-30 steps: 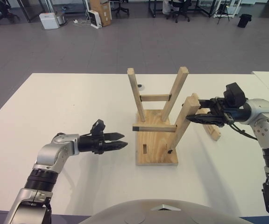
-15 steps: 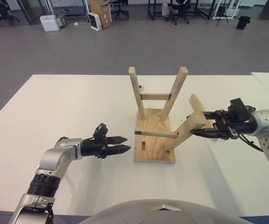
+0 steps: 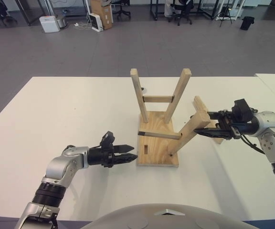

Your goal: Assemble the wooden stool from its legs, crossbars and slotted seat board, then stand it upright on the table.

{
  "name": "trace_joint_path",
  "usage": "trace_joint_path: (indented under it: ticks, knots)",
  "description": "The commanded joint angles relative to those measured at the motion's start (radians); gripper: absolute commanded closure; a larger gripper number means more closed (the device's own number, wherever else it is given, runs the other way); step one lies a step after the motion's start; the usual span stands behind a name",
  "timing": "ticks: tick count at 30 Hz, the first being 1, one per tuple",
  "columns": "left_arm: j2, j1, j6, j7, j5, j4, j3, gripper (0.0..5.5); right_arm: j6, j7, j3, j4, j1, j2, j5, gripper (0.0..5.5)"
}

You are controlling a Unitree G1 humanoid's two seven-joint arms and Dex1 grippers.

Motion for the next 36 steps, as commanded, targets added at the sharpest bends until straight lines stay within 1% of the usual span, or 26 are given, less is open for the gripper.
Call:
trace_joint_path:
  ticks: [1,3,4,7,11,12,15,16,17,18,19,21,24,27,30,33,36]
  knots:
    - [-0.008,0.014,-0.02,0.036,0.023,-0.039,-0.01,2.39,0.064,-0.291,0.14,0.06,0.133,0.005,-0.325,3.48]
    - [-0.015,0.022,-0.021,0.041,0.024,-0.044,-0.013,2.39,0.093,-0.344,0.157,0.056,0.114,-0.004,-0.332,3.48]
    - [-0.018,0.024,-0.021,0.043,0.024,-0.045,-0.014,2.39,0.158,-0.321,0.192,0.056,0.099,-0.033,-0.31,3.48]
    - [-0.024,0.025,-0.021,0.047,0.026,-0.045,-0.016,2.39,0.264,-0.29,0.227,0.059,0.084,-0.066,-0.224,3.48]
    - [-0.022,0.023,-0.021,0.047,0.025,-0.044,-0.014,2.39,0.247,-0.277,0.256,0.042,0.104,-0.105,-0.242,3.48]
    - [-0.021,0.023,-0.021,0.047,0.025,-0.044,-0.014,2.39,0.254,-0.271,0.264,0.034,0.103,-0.117,-0.241,3.11]
    - [-0.021,0.024,-0.02,0.049,0.023,-0.044,-0.013,2.39,0.262,-0.234,0.273,0.02,0.091,-0.14,-0.266,2.54]
    - [-0.02,0.024,-0.02,0.051,0.022,-0.044,-0.014,2.39,0.256,-0.229,0.265,0.029,0.086,-0.139,-0.284,2.38]
    - [-0.02,0.026,-0.021,0.052,0.02,-0.045,-0.013,2.39,0.25,-0.23,0.254,0.037,0.083,-0.136,-0.3,2.09]
    - [-0.019,0.028,-0.022,0.054,0.019,-0.045,-0.013,2.39,0.235,-0.243,0.237,0.038,0.084,-0.133,-0.314,1.98]
    - [-0.019,0.031,-0.022,0.055,0.017,-0.047,-0.013,2.39,0.225,-0.272,0.213,0.031,0.084,-0.129,-0.324,1.76]
    - [-0.019,0.039,-0.022,0.059,0.015,-0.053,-0.01,2.39,0.225,-0.359,0.146,0.011,0.085,-0.108,-0.338,1.73]
    - [-0.019,0.057,-0.028,0.068,0.012,-0.059,0.0,2.39,0.244,-0.584,0.021,0.013,0.09,-0.048,-0.368,1.73]
    - [-0.022,0.067,-0.032,0.078,0.01,-0.058,0.013,2.39,0.227,-0.816,-0.059,0.063,0.104,0.019,-0.45,1.73]
    - [-0.021,0.058,-0.035,0.078,0.014,-0.05,0.012,2.39,0.213,-0.957,-0.092,0.094,0.101,0.092,-0.497,1.73]
    - [-0.021,0.045,-0.039,0.076,0.018,-0.04,0.01,2.39,0.22,-1.029,-0.094,0.115,0.102,0.139,-0.533,1.73]
    - [-0.019,0.043,-0.056,0.08,0.034,-0.037,0.005,2.39,0.288,-1.043,-0.076,0.121,0.123,0.161,-0.545,2.32]
